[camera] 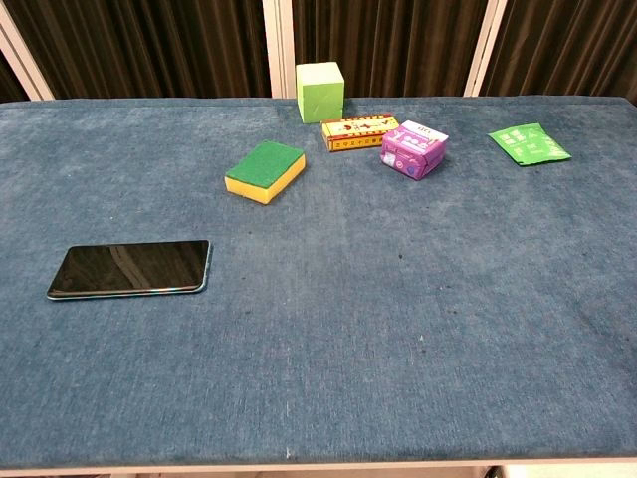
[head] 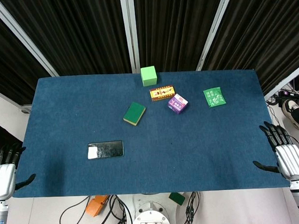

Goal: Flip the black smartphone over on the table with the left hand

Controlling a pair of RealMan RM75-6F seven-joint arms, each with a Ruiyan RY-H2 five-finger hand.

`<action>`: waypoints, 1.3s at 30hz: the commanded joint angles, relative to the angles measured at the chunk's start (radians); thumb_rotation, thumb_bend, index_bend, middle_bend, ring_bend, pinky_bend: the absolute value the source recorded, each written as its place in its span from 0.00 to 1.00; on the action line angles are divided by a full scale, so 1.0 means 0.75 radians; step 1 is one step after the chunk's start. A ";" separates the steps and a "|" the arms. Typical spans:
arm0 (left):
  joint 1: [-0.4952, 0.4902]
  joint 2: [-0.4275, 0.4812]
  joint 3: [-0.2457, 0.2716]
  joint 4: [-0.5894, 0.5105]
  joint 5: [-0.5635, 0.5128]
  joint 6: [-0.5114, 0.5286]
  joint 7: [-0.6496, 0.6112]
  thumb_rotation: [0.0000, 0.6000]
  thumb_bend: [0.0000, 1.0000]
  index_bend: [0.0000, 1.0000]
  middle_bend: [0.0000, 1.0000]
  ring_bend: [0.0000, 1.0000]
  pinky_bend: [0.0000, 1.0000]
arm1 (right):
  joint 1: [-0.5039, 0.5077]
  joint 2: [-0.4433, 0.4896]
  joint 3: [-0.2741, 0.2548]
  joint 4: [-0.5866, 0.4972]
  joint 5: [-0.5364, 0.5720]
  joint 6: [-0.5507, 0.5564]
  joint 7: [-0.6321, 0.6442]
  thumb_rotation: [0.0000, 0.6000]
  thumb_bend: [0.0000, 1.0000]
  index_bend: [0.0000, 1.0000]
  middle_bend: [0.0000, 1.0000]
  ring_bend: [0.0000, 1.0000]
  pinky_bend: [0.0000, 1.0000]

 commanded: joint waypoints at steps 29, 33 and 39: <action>-0.518 -0.589 -0.161 -0.080 -0.411 -0.558 0.607 1.00 0.13 0.26 0.07 0.00 0.04 | 0.005 0.009 0.021 0.041 0.065 -0.025 0.036 1.00 0.15 0.00 0.00 0.00 0.00; -0.525 -0.648 -0.149 -0.037 -0.445 -0.518 0.624 1.00 0.16 0.26 0.07 0.00 0.04 | 0.011 0.002 0.023 0.046 0.073 -0.040 0.037 1.00 0.15 0.00 0.00 0.00 0.00; -0.539 -0.713 -0.157 0.042 -0.485 -0.480 0.613 1.00 0.22 0.27 0.07 0.00 0.04 | 0.018 -0.004 0.023 0.049 0.069 -0.048 0.038 1.00 0.15 0.00 0.00 0.00 0.00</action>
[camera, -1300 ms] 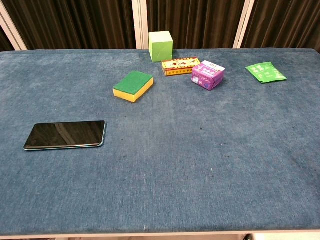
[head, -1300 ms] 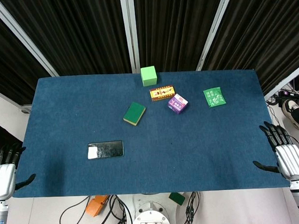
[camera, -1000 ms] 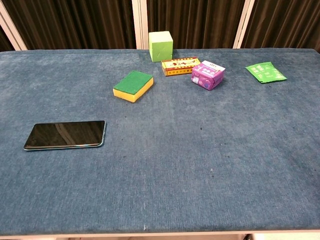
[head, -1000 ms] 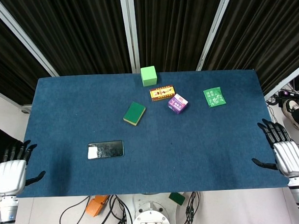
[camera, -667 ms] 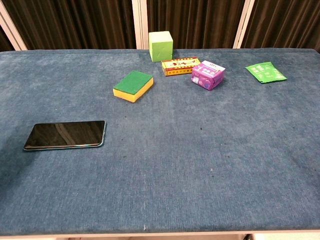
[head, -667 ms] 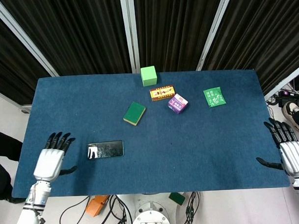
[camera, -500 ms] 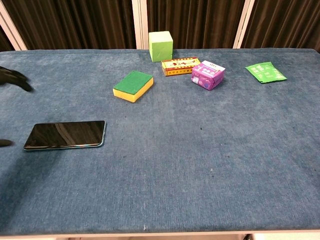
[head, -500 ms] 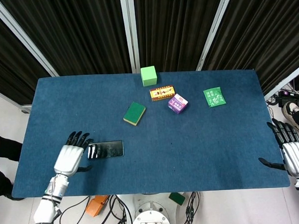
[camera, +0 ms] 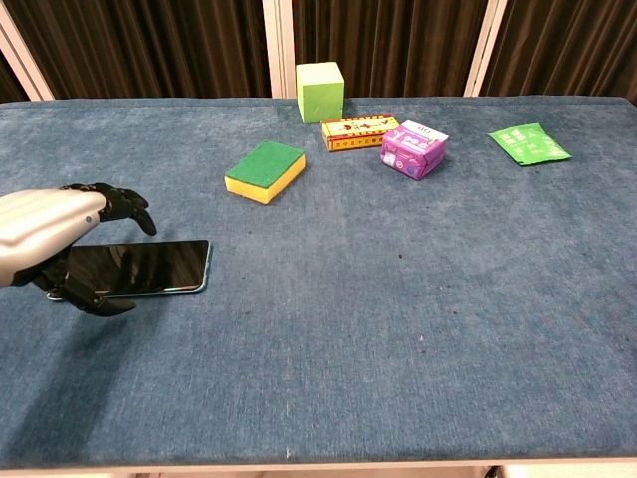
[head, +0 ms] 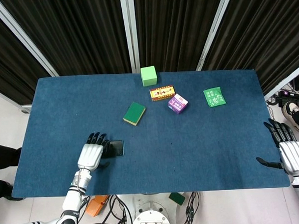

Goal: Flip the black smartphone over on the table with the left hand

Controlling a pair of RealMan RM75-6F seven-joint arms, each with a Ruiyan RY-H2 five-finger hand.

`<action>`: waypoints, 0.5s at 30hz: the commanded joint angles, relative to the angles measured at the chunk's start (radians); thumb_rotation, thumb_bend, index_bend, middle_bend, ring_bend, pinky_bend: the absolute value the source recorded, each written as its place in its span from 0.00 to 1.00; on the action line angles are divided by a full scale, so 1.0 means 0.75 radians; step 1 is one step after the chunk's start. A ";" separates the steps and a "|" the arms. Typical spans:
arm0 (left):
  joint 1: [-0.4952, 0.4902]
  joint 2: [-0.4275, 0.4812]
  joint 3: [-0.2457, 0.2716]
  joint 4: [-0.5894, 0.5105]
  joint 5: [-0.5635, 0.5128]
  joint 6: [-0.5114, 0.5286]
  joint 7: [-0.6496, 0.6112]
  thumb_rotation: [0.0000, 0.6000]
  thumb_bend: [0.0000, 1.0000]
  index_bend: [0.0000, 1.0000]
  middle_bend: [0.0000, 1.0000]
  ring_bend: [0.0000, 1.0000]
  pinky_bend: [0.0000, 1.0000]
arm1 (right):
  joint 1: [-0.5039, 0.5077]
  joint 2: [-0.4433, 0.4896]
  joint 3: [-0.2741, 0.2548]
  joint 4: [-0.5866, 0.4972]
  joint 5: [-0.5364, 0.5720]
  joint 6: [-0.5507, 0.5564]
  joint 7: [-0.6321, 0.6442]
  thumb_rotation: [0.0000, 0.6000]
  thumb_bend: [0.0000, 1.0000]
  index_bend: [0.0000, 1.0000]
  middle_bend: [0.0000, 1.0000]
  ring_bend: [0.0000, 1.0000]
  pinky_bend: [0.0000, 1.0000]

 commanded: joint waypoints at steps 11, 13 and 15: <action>-0.026 -0.054 0.019 0.067 -0.051 0.039 -0.015 1.00 0.23 0.27 0.07 0.00 0.04 | -0.002 0.000 -0.002 0.006 0.005 -0.003 0.003 1.00 0.15 0.00 0.00 0.00 0.00; -0.029 -0.059 0.022 0.075 -0.055 0.044 -0.013 1.00 0.23 0.27 0.07 0.00 0.04 | -0.002 -0.001 -0.002 0.007 0.006 -0.003 0.004 1.00 0.15 0.00 0.00 0.00 0.00; -0.033 -0.065 0.026 0.087 -0.063 0.046 -0.010 1.00 0.22 0.27 0.07 0.00 0.04 | -0.003 -0.001 -0.004 0.008 0.006 -0.004 0.005 1.00 0.15 0.00 0.00 0.00 0.00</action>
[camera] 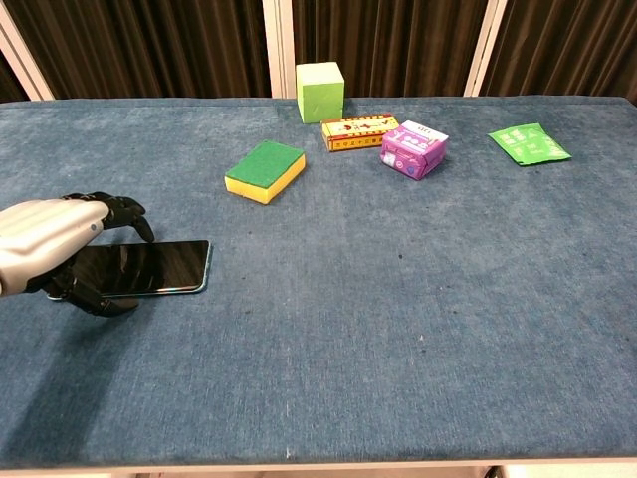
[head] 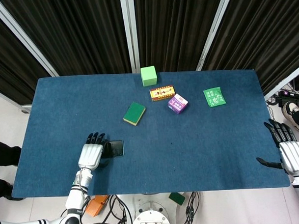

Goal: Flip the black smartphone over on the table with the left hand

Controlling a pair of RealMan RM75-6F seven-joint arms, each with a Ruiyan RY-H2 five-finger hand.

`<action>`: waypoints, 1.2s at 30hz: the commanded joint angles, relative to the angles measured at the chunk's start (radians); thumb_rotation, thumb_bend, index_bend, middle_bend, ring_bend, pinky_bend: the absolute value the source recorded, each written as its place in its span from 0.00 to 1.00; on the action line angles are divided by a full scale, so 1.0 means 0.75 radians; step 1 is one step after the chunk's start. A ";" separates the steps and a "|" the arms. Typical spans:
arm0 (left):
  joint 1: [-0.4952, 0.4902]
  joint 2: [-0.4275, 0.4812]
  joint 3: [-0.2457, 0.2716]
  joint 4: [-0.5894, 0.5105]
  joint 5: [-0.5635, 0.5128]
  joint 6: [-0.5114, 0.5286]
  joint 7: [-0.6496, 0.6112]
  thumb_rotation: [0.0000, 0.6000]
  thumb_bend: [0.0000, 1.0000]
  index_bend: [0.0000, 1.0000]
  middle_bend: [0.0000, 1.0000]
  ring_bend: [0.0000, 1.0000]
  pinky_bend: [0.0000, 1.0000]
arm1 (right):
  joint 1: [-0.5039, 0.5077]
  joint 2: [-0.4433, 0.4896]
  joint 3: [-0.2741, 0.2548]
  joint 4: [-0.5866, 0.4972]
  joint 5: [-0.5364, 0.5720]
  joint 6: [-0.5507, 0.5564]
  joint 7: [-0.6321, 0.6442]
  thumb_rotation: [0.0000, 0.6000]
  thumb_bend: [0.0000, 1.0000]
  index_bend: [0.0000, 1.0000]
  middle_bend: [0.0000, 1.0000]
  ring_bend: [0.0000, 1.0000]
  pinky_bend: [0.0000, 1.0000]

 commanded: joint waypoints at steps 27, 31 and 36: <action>-0.042 0.030 0.024 0.125 0.054 -0.069 -0.231 1.00 0.52 0.59 0.19 0.03 0.04 | -0.023 0.004 -0.007 -0.001 0.001 0.024 0.001 1.00 0.15 0.00 0.00 0.00 0.00; -0.069 0.116 0.044 0.059 0.073 -0.154 -0.271 1.00 0.53 0.60 0.19 0.03 0.04 | -0.025 0.003 -0.008 -0.002 0.000 0.025 0.000 1.00 0.15 0.00 0.00 0.00 0.00; -0.134 0.241 0.060 -0.050 0.079 -0.305 -0.312 1.00 0.53 0.60 0.19 0.03 0.04 | -0.031 0.002 -0.011 -0.003 0.001 0.028 0.001 1.00 0.15 0.00 0.00 0.00 0.00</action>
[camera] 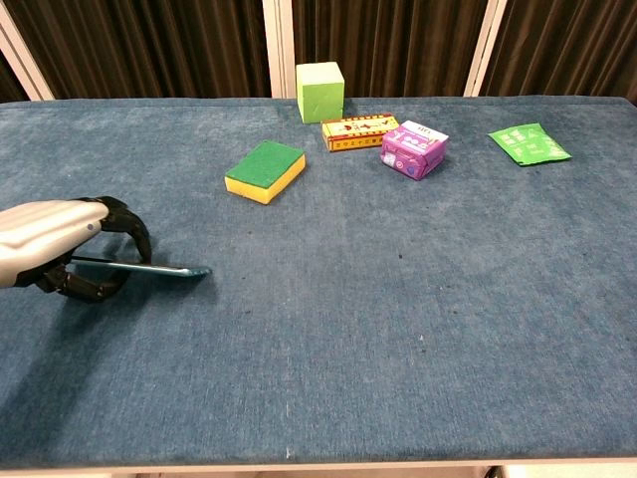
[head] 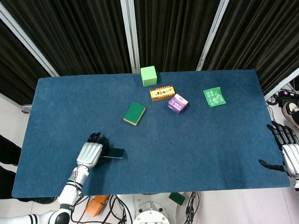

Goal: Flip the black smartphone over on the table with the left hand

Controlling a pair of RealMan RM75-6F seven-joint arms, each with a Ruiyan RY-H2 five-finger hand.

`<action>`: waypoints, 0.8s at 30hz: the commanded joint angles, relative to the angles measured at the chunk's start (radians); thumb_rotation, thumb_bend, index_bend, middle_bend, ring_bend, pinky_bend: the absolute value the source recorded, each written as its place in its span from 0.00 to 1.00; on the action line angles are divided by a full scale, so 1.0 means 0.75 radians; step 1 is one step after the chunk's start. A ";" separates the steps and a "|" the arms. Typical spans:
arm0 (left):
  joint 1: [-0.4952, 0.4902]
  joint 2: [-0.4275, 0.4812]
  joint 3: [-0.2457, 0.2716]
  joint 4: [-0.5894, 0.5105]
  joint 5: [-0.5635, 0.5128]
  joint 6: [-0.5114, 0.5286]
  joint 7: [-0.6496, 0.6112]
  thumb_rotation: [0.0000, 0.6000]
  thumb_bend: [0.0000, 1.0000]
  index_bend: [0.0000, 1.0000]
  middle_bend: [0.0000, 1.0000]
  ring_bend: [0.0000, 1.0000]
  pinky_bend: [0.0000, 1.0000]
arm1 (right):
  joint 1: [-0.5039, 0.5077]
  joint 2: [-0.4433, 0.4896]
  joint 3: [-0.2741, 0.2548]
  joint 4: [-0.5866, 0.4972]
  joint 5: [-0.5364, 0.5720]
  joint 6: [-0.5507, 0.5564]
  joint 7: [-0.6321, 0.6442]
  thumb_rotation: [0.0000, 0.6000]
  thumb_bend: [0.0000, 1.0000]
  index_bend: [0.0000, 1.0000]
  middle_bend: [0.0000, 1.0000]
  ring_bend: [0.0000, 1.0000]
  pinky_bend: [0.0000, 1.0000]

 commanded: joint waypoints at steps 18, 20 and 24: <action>-0.297 0.184 -0.014 -0.150 -0.284 -0.240 0.134 1.00 0.50 0.23 0.14 0.01 0.04 | -0.018 -0.001 -0.003 0.019 0.013 0.003 0.024 1.00 0.15 0.00 0.00 0.00 0.00; -0.308 0.183 -0.010 -0.152 -0.294 -0.214 0.153 1.00 0.50 0.21 0.13 0.01 0.04 | -0.018 -0.003 -0.003 0.024 0.016 0.000 0.030 1.00 0.15 0.00 0.00 0.00 0.00; -0.311 0.189 -0.009 -0.171 -0.278 -0.150 0.160 1.00 0.50 0.19 0.12 0.01 0.04 | -0.016 -0.004 -0.001 0.029 0.015 -0.003 0.038 1.00 0.15 0.00 0.00 0.00 0.00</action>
